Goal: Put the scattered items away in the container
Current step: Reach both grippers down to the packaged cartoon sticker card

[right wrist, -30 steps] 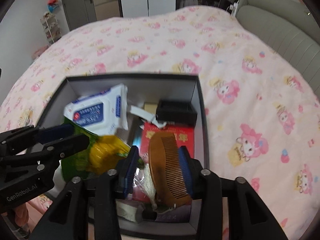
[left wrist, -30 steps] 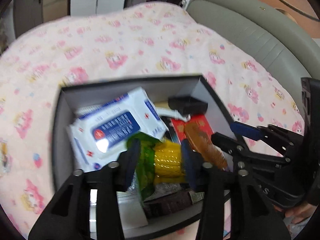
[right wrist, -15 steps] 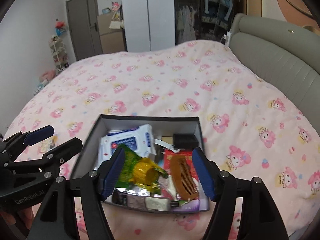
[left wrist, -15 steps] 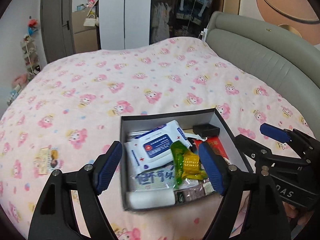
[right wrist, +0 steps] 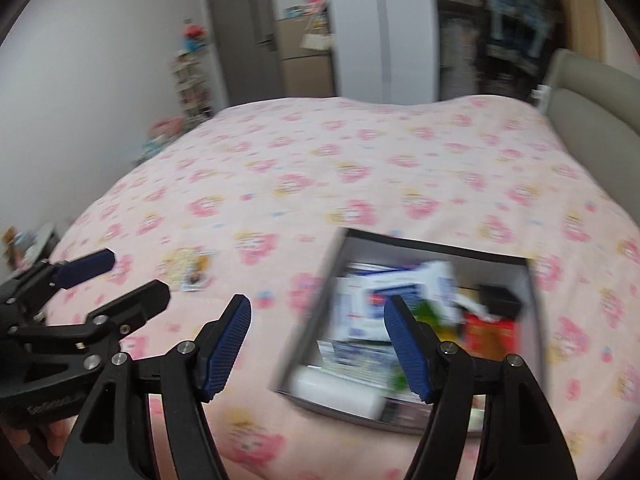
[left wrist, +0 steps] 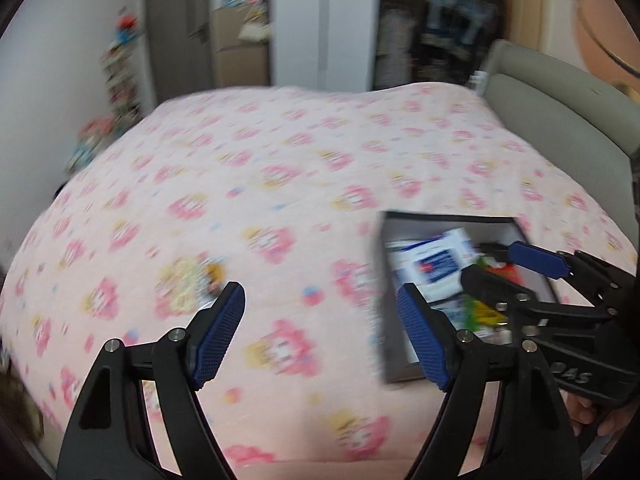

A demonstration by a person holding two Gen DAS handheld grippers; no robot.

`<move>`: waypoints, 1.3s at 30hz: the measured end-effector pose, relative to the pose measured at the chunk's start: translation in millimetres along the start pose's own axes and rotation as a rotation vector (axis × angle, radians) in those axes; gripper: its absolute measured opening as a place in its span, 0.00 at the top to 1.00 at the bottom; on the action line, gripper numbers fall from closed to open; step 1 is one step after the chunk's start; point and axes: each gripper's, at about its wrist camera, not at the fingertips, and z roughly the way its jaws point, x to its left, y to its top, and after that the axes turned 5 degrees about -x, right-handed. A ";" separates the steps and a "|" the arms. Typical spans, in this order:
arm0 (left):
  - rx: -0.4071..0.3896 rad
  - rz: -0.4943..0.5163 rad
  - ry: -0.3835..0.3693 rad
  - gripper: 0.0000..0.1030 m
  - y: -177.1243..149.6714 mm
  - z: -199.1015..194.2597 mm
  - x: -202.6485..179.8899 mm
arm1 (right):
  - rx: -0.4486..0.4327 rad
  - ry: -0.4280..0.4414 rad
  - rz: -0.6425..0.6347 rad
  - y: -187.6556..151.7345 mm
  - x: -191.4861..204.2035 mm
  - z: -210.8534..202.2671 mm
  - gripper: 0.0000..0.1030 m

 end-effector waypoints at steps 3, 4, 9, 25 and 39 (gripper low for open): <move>0.054 -0.118 0.033 0.32 -12.2 17.7 52.7 | 0.032 0.092 -0.005 -0.1 28.5 31.1 0.39; 0.067 -0.155 0.042 0.36 -17.0 24.4 68.0 | 0.050 0.110 -0.010 -0.1 36.3 43.2 0.46; 0.167 -0.360 0.061 0.56 -44.5 77.6 141.1 | 0.134 0.105 -0.043 1.4 63.0 110.4 0.65; 0.315 -0.721 -0.116 0.66 -74.2 210.3 208.9 | 0.405 0.204 -0.026 -23.5 118.0 307.4 0.70; 0.211 -0.732 -0.082 0.96 -72.0 214.2 215.9 | 0.448 0.390 -0.121 -26.2 133.8 300.6 0.87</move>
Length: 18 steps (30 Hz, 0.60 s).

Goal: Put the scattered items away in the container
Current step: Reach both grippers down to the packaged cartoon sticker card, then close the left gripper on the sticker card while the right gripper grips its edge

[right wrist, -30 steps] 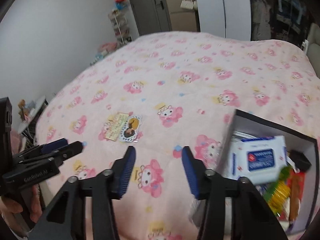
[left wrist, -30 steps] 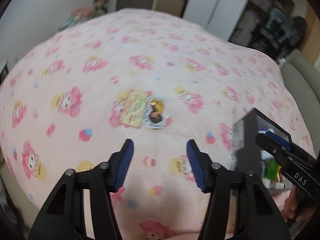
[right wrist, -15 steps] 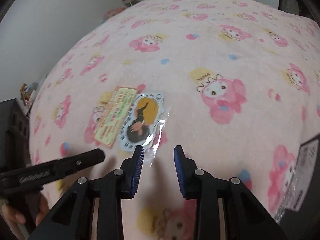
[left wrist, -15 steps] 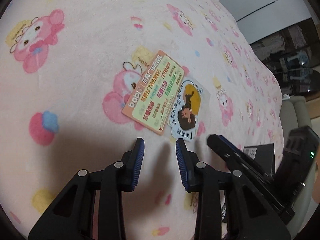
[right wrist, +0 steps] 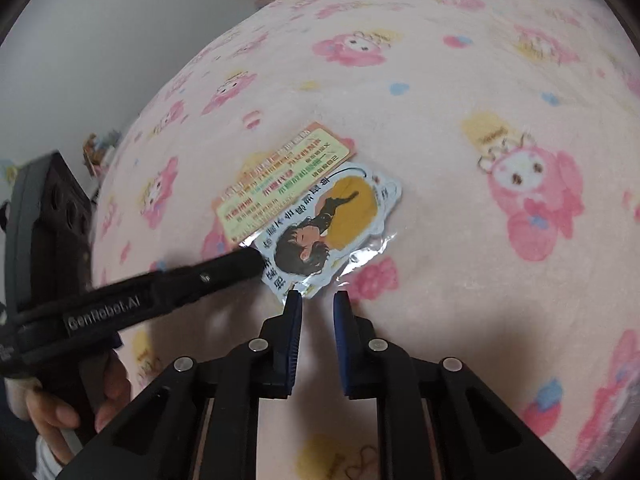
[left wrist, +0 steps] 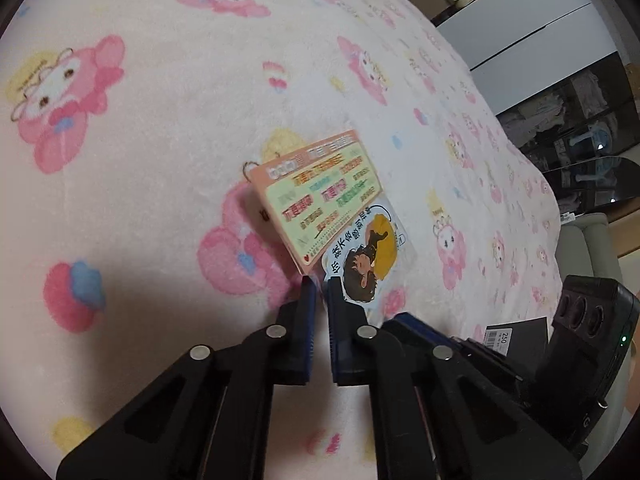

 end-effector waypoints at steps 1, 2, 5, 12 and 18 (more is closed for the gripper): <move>-0.009 -0.001 0.005 0.96 0.6 -2.9 1.0 | -0.008 -0.023 -0.014 -0.1 1.7 -4.4 0.87; -0.020 -0.002 0.013 0.96 1.0 -6.5 1.6 | -0.017 -0.047 -0.012 1.0 -0.2 -7.3 0.87; -0.023 0.007 0.014 0.96 2.4 -15.4 4.4 | -0.045 -0.113 0.018 6.0 -13.5 -13.3 0.87; 0.093 0.083 0.041 0.96 -14.5 -35.9 31.0 | -0.062 -0.095 0.051 15.0 -25.5 -12.8 0.73; 0.080 -0.019 0.045 0.82 -9.8 -31.6 61.4 | 0.011 -0.040 -0.005 16.2 2.4 36.1 0.53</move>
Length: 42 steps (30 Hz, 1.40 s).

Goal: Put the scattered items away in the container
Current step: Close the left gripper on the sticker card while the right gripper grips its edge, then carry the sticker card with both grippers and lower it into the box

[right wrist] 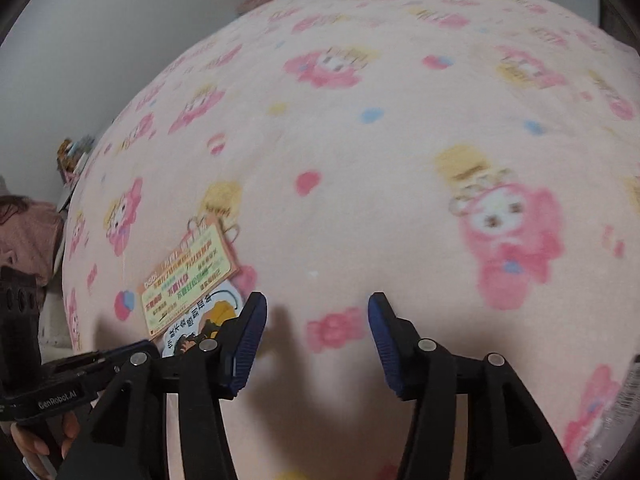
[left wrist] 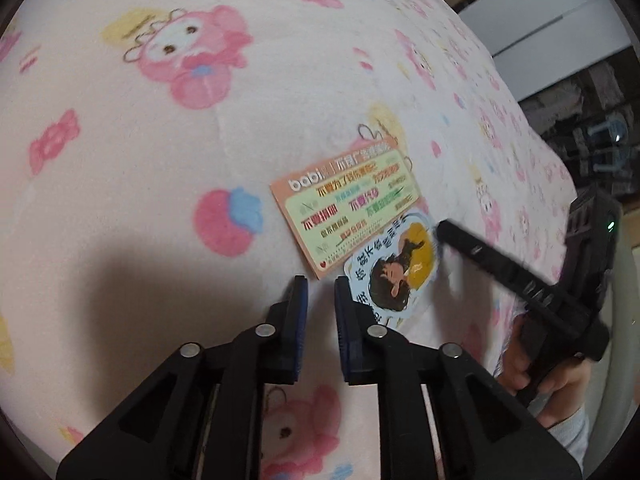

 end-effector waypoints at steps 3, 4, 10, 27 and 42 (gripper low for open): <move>-0.006 -0.002 0.000 0.81 1.2 0.2 -1.3 | 0.022 0.079 -0.024 -8.5 14.2 3.5 0.54; -0.009 0.006 0.001 0.80 1.1 -1.3 -3.1 | 0.041 0.132 -0.027 -12.3 18.9 1.6 0.63; -0.050 0.019 0.016 0.76 1.5 -16.4 0.1 | 0.191 0.161 -0.230 -49.1 55.2 -32.7 0.68; 0.037 0.214 -0.080 0.69 -19.3 -49.9 -72.9 | 0.021 0.171 -0.038 -44.1 45.9 -83.8 0.70; 0.216 0.735 -0.340 0.62 -175.7 -57.1 -338.7 | -0.213 -0.175 -0.003 -166.4 -85.4 -338.6 0.71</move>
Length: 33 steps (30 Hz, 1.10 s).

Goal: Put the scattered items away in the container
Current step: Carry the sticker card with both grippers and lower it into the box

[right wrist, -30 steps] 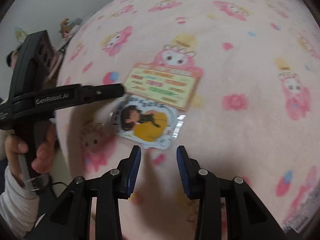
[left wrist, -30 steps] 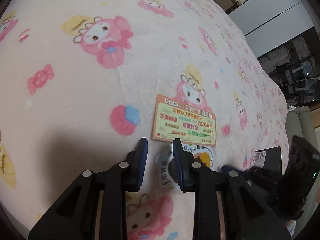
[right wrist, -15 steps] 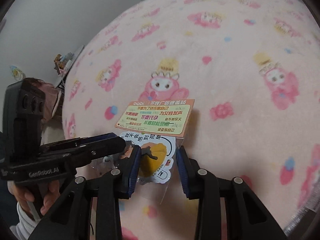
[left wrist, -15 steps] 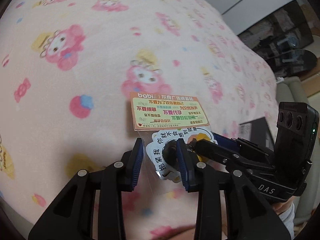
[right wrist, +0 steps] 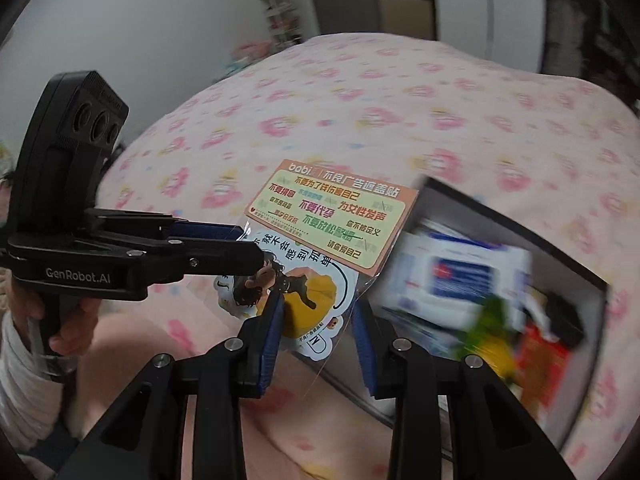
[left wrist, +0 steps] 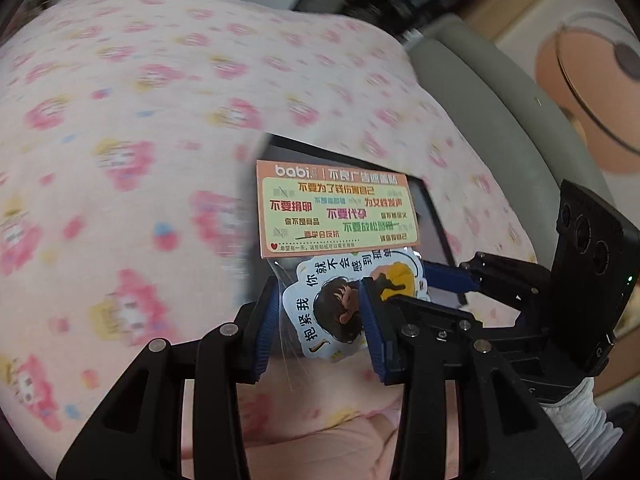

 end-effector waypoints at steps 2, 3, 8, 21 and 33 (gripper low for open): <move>0.045 0.039 -0.012 0.62 1.9 28.7 -28.5 | -0.015 -0.026 0.066 -17.4 -37.6 -12.6 0.71; 0.074 0.051 -0.026 0.62 3.6 46.9 -41.6 | -0.020 -0.039 0.103 -25.3 -56.0 -16.1 0.71; 0.144 0.107 -0.065 0.62 4.1 113.3 -78.8 | -0.050 -0.100 0.294 -64.8 -136.2 -17.6 0.71; 0.097 0.088 -0.087 0.62 -14.9 137.6 -54.0 | -0.071 -0.234 0.378 -72.5 -164.1 -8.7 0.71; -0.022 0.089 0.032 0.64 -12.5 114.6 -47.7 | -0.068 -0.281 0.316 -75.4 -155.1 -2.9 0.71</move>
